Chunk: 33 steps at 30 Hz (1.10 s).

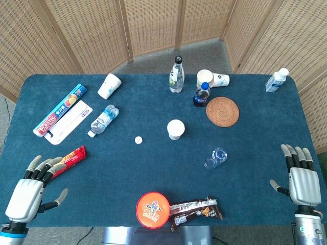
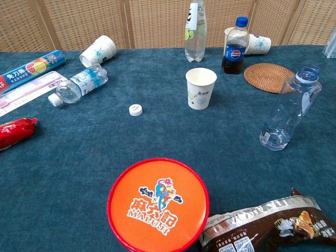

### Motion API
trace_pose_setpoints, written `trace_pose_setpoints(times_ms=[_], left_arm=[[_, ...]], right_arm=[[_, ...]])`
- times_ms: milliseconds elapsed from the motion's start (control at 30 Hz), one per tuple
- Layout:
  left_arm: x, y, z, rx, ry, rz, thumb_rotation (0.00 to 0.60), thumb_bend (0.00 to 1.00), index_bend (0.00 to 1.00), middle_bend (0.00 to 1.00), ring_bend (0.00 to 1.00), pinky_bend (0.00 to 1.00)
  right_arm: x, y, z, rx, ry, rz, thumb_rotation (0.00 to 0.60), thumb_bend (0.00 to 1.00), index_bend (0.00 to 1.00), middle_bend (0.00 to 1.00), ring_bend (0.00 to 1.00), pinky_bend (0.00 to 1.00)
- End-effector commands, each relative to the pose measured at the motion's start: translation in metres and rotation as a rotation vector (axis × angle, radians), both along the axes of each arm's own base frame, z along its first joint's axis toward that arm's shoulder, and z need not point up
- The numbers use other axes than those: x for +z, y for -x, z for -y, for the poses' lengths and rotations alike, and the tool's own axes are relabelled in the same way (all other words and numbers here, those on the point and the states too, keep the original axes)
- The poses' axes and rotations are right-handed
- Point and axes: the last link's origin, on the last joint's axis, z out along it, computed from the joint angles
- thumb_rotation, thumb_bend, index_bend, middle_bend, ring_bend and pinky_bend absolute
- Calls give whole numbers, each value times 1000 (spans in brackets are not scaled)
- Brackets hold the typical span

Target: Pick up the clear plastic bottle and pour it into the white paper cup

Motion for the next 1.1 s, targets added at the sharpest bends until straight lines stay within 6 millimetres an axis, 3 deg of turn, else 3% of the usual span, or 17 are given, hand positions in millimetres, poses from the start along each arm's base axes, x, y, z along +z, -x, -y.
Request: trace_pose_setpoints(times_ms=[33,500,1100], left_arm=[[-1,-1,-1,-1,1,0,493,383,230,199,182,50],[7,-4,-3,-14,-25,-10,493,383,230,199,182,50],[13,-15,-9,-56,-11,15,493,382,230,199,182,51]], right_arm=[[0,0,1,1,1,0,600,111,0,32,0,0],[-7,2,5,14,-47,148,600,111,0,32,0,0],[-48,0,50,54,-245,662,600,105,0,0,0,0]])
